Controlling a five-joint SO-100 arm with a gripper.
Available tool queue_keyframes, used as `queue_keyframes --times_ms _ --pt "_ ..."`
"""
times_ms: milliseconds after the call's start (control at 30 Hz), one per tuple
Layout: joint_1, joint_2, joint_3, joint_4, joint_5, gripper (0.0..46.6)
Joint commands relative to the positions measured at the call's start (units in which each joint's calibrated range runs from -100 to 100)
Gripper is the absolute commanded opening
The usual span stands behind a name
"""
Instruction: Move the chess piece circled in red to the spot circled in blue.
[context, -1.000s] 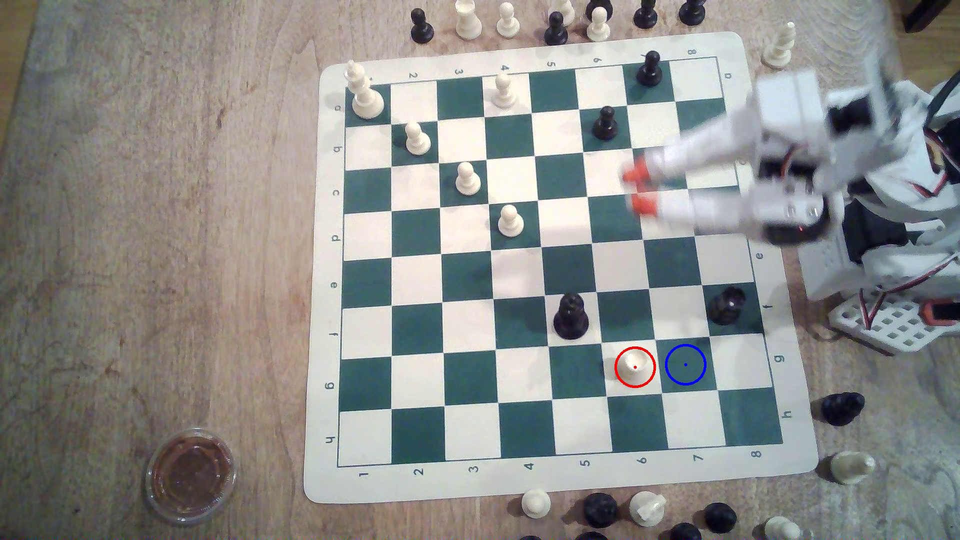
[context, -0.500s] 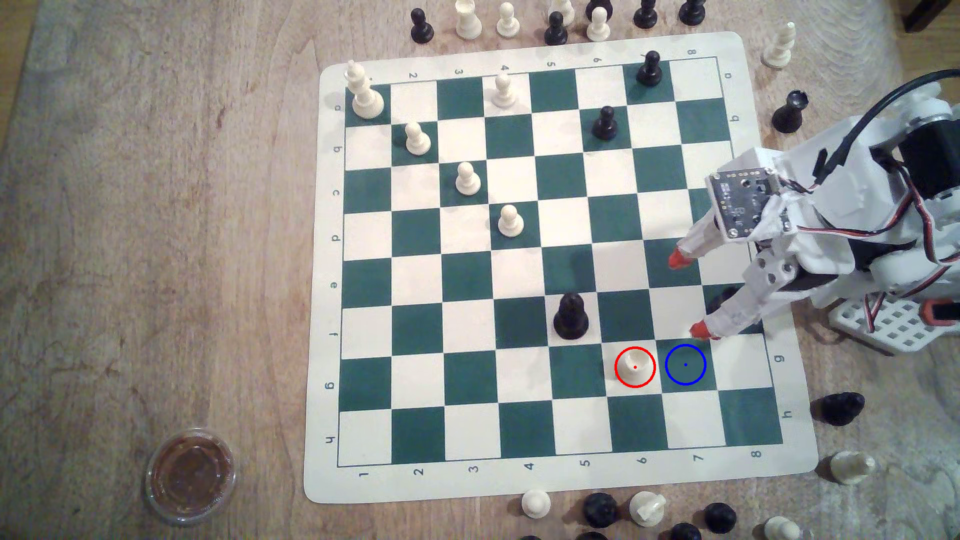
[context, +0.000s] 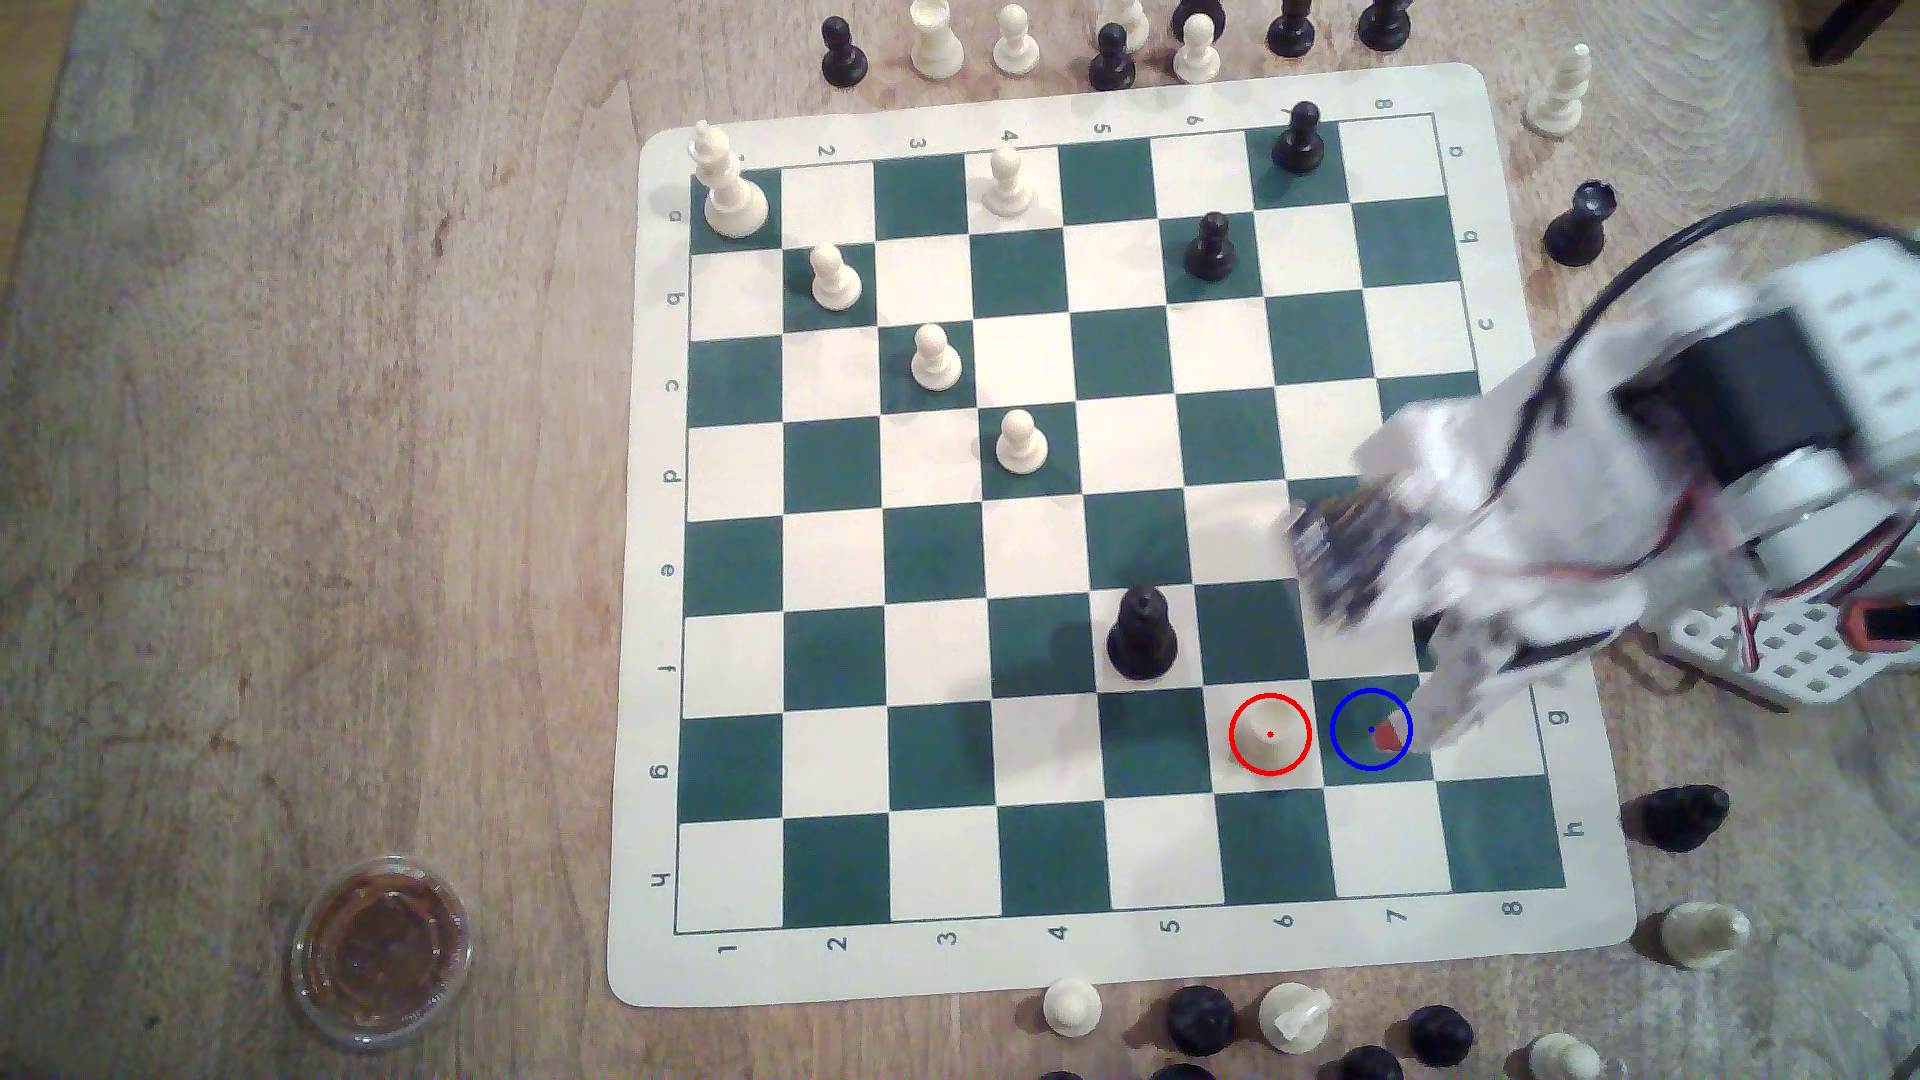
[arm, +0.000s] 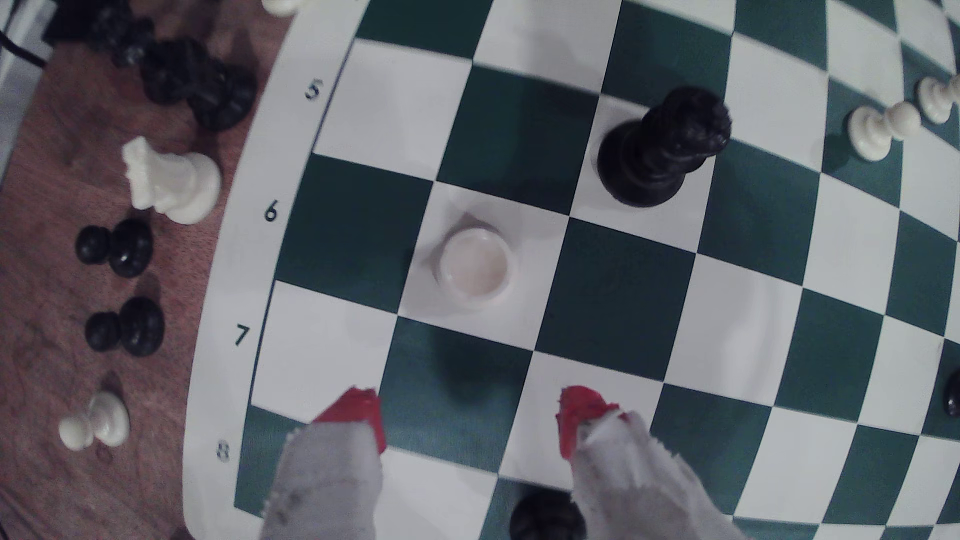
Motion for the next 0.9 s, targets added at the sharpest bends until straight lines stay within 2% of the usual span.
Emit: queue_keyframes --times_ms 0,133,500,633,867 --pt "-0.6 4.6 -2.7 -3.3 0.1 14.4" --pt "-1.5 7.4 -3.2 -6.7 -0.3 15.8" --pt "-1.8 17.7 -7.5 -11.2 -0.3 14.0" --pt "-2.1 18.3 -7.9 -13.6 -0.4 17.1" --pt "-1.5 22.8 -10.6 -14.6 0.0 17.6"
